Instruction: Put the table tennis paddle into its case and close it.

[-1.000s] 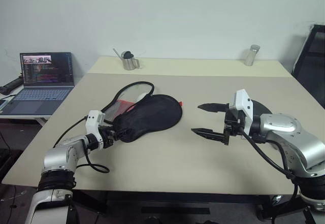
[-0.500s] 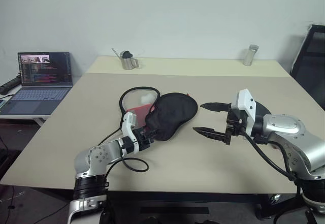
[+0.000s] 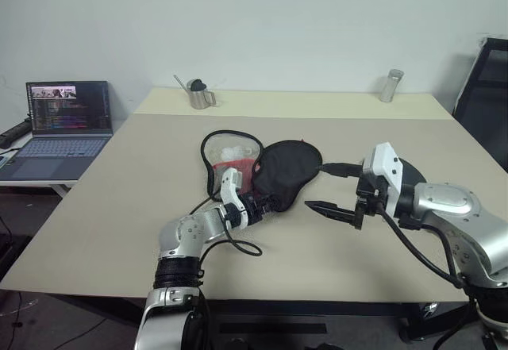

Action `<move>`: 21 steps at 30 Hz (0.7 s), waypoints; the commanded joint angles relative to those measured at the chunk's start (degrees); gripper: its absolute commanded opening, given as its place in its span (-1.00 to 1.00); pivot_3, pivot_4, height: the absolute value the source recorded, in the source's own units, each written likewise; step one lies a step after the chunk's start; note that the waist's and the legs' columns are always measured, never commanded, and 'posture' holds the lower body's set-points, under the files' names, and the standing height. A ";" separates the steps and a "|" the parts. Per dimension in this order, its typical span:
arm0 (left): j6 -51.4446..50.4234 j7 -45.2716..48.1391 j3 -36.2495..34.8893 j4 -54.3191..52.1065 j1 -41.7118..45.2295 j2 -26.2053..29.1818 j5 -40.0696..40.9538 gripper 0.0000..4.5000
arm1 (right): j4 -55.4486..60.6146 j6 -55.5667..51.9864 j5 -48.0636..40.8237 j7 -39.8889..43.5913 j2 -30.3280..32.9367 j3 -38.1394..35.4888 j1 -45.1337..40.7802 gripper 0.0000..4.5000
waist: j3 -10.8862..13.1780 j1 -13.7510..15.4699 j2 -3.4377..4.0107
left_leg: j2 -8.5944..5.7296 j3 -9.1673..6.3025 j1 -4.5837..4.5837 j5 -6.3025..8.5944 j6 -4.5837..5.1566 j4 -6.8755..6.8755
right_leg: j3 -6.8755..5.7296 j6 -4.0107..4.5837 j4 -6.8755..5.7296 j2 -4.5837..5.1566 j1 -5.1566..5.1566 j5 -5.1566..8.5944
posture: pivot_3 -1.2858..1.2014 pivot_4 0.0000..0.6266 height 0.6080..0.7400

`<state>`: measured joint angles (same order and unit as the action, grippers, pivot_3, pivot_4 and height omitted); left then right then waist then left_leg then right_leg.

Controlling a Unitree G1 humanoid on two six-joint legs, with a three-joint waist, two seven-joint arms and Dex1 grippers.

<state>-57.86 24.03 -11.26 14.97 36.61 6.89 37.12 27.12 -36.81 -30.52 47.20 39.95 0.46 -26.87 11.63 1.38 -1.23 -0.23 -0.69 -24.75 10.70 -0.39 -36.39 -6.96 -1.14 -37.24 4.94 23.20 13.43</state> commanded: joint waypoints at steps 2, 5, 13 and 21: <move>1.59 1.82 2.40 -1.98 -0.13 0.82 -1.03 -0.04 | 2.86 0.03 -0.94 -1.17 0.50 -2.58 0.38 0.92 | 0.00 -0.04 0.00 | 0.01 0.00 0.00 0.00 0.00 0.00 | 0.00 0.00 0.00 0.00 0.00 0.00 | 0.03 -0.52 1.00; 1.55 4.70 6.15 -5.25 -2.42 5.05 -3.01 0.44 | 3.16 -0.46 -1.30 -1.80 0.43 -2.80 0.69 0.92 | 0.00 -0.20 0.00 | 0.03 0.00 0.01 0.00 0.00 0.00 | 0.01 0.01 -0.02 -0.01 0.01 0.00 | 0.03 -0.52 1.00; 6.31 17.16 16.14 -15.82 -14.05 23.69 -8.44 0.89 | 3.11 -5.21 -4.14 -4.21 -0.10 -3.60 0.46 0.92 | -0.03 -1.01 0.03 | 0.33 0.13 0.14 0.01 -0.02 0.07 | 0.11 0.16 0.03 -0.02 0.02 -0.06 | 0.03 -0.52 1.00; 26.22 31.02 15.86 -22.27 -25.55 35.47 -11.95 0.89 | -1.37 -12.21 -6.26 -14.63 -9.05 -2.82 -4.56 0.92 | -0.09 -1.56 0.09 | 0.95 0.80 0.65 0.06 -0.11 0.46 | 0.32 0.65 0.13 -0.29 0.03 -0.10 | 0.03 -0.52 1.00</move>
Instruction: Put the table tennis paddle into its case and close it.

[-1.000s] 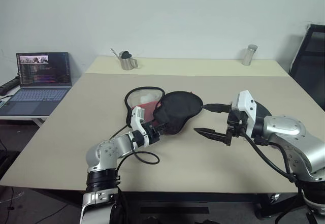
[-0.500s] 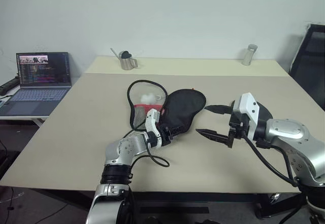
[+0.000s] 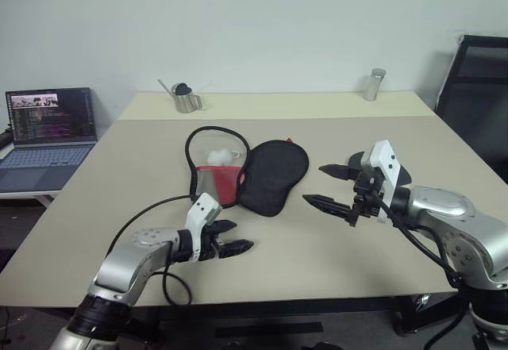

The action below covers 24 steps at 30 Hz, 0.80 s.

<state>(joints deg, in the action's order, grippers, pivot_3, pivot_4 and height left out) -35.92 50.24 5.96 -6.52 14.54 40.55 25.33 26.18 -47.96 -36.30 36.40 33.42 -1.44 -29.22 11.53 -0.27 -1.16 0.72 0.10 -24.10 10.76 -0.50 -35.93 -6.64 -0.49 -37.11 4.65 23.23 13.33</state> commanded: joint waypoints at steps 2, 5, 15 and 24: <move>7.34 6.92 -4.45 -1.03 -4.40 2.08 1.58 0.89 | -2.16 -2.06 0.27 -6.87 -5.61 0.22 -3.52 0.92 | 0.01 0.24 0.02 | 0.05 -0.01 -0.01 0.03 -0.05 0.03 | 0.00 0.07 -0.01 -0.05 0.04 0.04 | 0.03 -0.52 1.00; 9.94 6.65 -8.92 2.15 -2.18 1.62 2.41 0.89 | -4.84 -4.15 0.94 -10.13 -9.97 2.39 -4.80 0.92 | 0.02 0.43 0.03 | 0.06 -0.06 -0.15 0.04 -0.07 -0.01 | -0.02 0.08 0.00 -0.11 0.12 0.04 | 0.03 -0.52 1.00; 13.02 9.75 -15.63 10.68 8.05 2.97 2.98 0.89 | -20.87 -8.80 7.90 -21.89 -21.60 4.94 -9.53 0.92 | 0.02 0.81 0.01 | 0.00 0.04 -0.36 0.04 -0.05 -0.08 | -0.04 0.01 0.01 -0.44 0.27 -0.02 | 0.03 -0.52 1.00; 12.67 9.35 -15.78 11.64 11.28 3.10 2.22 0.89 | -35.95 0.91 17.13 -23.31 -26.60 6.86 -12.68 0.92 | 0.02 0.17 0.01 | 0.11 0.13 -0.37 0.03 -0.05 -0.07 | -0.04 0.01 -0.06 -0.59 0.33 -0.01 | 0.03 -0.52 1.00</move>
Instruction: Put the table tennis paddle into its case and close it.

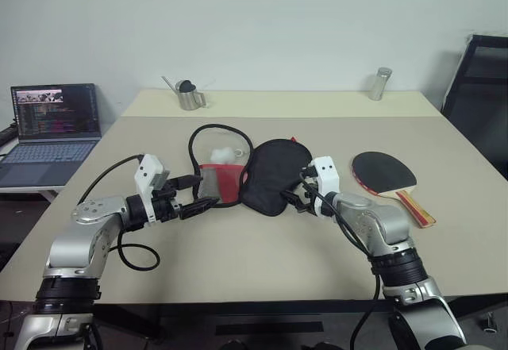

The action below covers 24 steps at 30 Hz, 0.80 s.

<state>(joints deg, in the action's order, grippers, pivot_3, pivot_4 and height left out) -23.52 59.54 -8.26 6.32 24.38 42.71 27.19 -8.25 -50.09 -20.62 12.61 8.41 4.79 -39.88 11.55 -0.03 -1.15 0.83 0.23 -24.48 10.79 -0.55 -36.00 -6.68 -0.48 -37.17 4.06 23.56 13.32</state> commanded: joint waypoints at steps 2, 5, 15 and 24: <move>0.14 -0.03 -1.48 -1.40 1.38 0.94 0.33 0.89 | -3.39 4.28 2.32 0.78 -2.78 0.57 -2.58 0.92 | 0.00 -0.10 0.00 | 0.02 0.01 0.00 0.00 0.00 0.00 | 0.01 0.00 -0.02 -0.02 0.01 0.00 | 0.03 -0.52 1.00; -0.14 -0.45 -1.42 -1.81 1.47 0.81 0.34 0.89 | -4.83 5.43 2.93 1.40 -4.50 0.89 -3.50 0.92 | 0.00 -0.11 0.01 | 0.03 -0.01 0.00 0.00 0.00 0.00 | 0.02 0.00 -0.05 -0.03 0.05 0.00 | 0.03 -0.52 1.00; -0.56 -1.10 -1.44 -3.02 1.82 0.61 0.57 0.91 | -5.97 5.75 5.31 3.00 -7.03 1.89 -3.87 0.16 | 0.00 -0.11 0.01 | 0.03 -0.08 0.00 0.00 0.00 -0.01 | 0.07 0.00 -0.06 -0.03 0.05 0.00 | 0.03 -0.52 1.00; -0.88 0.56 -0.46 -5.89 3.06 1.31 0.70 0.91 | -4.69 2.72 4.20 2.31 -6.70 -2.09 -3.45 -0.98 | 0.00 -0.10 0.01 | 0.03 -0.08 0.01 0.00 0.00 0.00 | 0.20 0.01 -0.06 -0.03 0.05 0.00 | 0.03 -0.52 1.00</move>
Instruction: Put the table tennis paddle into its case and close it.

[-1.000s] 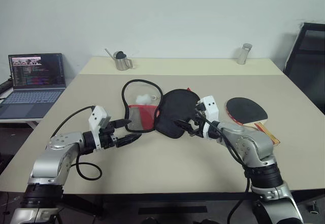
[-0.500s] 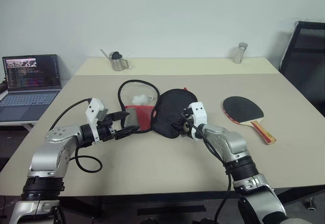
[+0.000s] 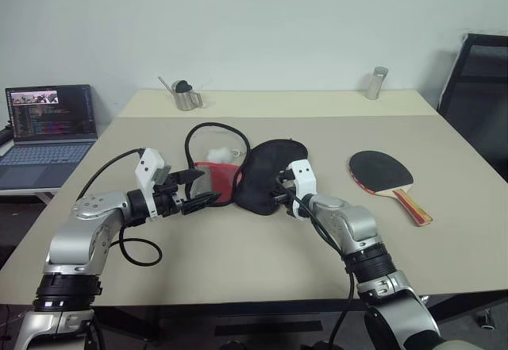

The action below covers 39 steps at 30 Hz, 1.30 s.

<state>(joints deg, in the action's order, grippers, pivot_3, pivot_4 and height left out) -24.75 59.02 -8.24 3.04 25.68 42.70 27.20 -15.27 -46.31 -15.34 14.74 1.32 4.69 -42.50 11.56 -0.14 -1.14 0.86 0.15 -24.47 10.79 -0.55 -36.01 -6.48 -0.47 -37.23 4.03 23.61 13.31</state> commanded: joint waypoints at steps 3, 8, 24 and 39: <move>0.83 2.19 0.05 -2.75 2.39 1.61 0.04 0.91 | 4.40 -3.24 -1.46 1.39 2.62 -2.94 0.08 -0.98 | 0.00 0.03 0.00 | -0.01 0.01 0.00 0.00 0.00 0.00 | 0.00 0.00 0.00 0.00 0.00 0.00 | 0.03 -0.52 1.00; 1.40 3.28 1.20 -2.74 3.53 1.34 -0.48 0.91 | 8.29 -7.84 -2.95 3.24 7.56 -4.81 1.57 -0.98 | 0.00 0.12 0.00 | -0.04 0.03 -0.01 0.00 0.00 0.00 | 0.02 0.00 0.02 0.01 0.00 0.00 | 0.03 -0.52 1.00; 3.89 4.94 4.58 0.32 6.51 -1.19 -2.24 0.91 | 11.69 -14.08 -4.93 8.11 18.97 -7.80 2.26 -0.98 | 0.01 0.12 -0.01 | -0.03 0.18 -0.02 0.00 0.01 0.00 | -0.02 0.00 0.03 0.00 0.00 0.00 | 0.03 -0.52 1.00; 5.26 6.13 5.67 3.06 8.89 -2.69 -3.25 0.91 | 11.14 -16.79 -5.62 7.49 19.61 -11.06 2.68 -0.98 | 0.01 0.12 -0.02 | -0.03 0.19 -0.03 0.00 0.01 -0.01 | -0.15 0.00 0.02 0.00 0.00 0.00 | 0.03 -0.52 1.00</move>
<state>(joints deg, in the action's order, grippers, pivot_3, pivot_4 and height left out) -20.74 64.68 -2.47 6.63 33.15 40.04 24.01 -5.62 -62.76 -19.79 22.07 20.27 -4.75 -39.24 11.57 -0.02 -1.16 0.82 0.35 -24.50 10.79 -0.55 -36.02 -6.63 -0.48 -37.20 4.03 23.61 13.31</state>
